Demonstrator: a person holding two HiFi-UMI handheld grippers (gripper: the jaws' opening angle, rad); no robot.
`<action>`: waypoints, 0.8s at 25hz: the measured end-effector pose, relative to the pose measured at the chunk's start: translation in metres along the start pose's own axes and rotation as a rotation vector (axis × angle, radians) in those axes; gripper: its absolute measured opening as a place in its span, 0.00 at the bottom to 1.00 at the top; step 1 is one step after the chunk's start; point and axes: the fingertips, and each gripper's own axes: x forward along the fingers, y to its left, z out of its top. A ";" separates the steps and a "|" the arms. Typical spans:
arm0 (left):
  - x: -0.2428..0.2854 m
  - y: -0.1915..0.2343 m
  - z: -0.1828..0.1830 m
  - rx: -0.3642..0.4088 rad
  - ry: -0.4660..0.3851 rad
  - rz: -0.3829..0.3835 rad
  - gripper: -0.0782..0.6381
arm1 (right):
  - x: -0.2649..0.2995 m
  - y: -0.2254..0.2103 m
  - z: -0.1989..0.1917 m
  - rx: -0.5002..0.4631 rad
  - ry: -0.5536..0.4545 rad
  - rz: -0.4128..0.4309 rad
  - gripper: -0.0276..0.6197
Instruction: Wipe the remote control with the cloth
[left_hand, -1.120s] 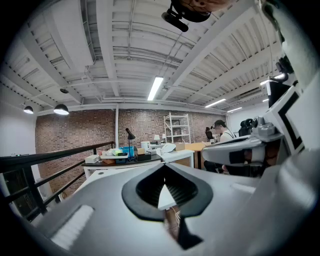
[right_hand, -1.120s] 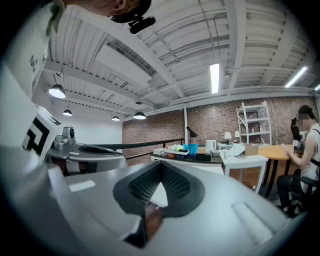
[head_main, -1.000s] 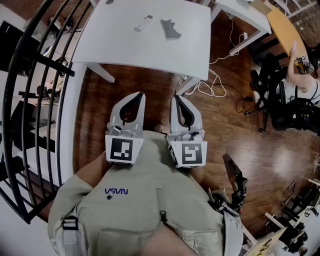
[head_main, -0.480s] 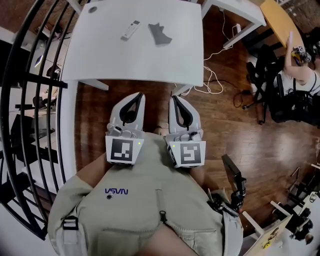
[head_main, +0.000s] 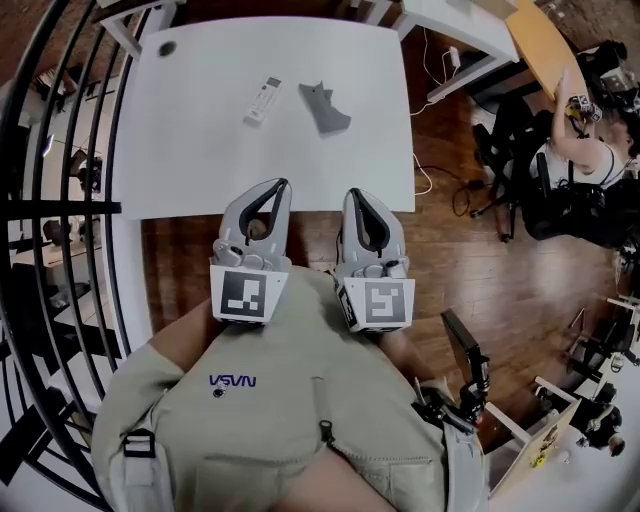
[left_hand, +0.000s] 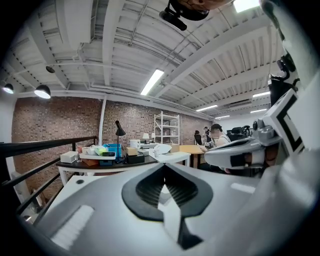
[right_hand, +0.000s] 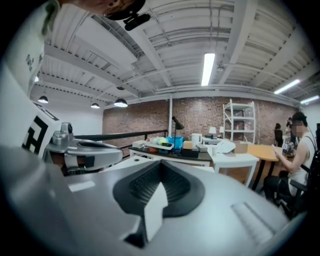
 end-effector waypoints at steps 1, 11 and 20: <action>0.002 0.010 0.002 -0.005 -0.002 -0.001 0.12 | 0.007 0.000 0.000 -0.007 0.011 -0.013 0.05; 0.022 0.062 -0.003 -0.019 0.027 0.015 0.12 | 0.060 0.011 0.006 -0.022 0.053 -0.020 0.05; 0.063 0.071 -0.007 0.022 0.068 0.144 0.12 | 0.106 -0.025 -0.009 0.005 0.058 0.079 0.05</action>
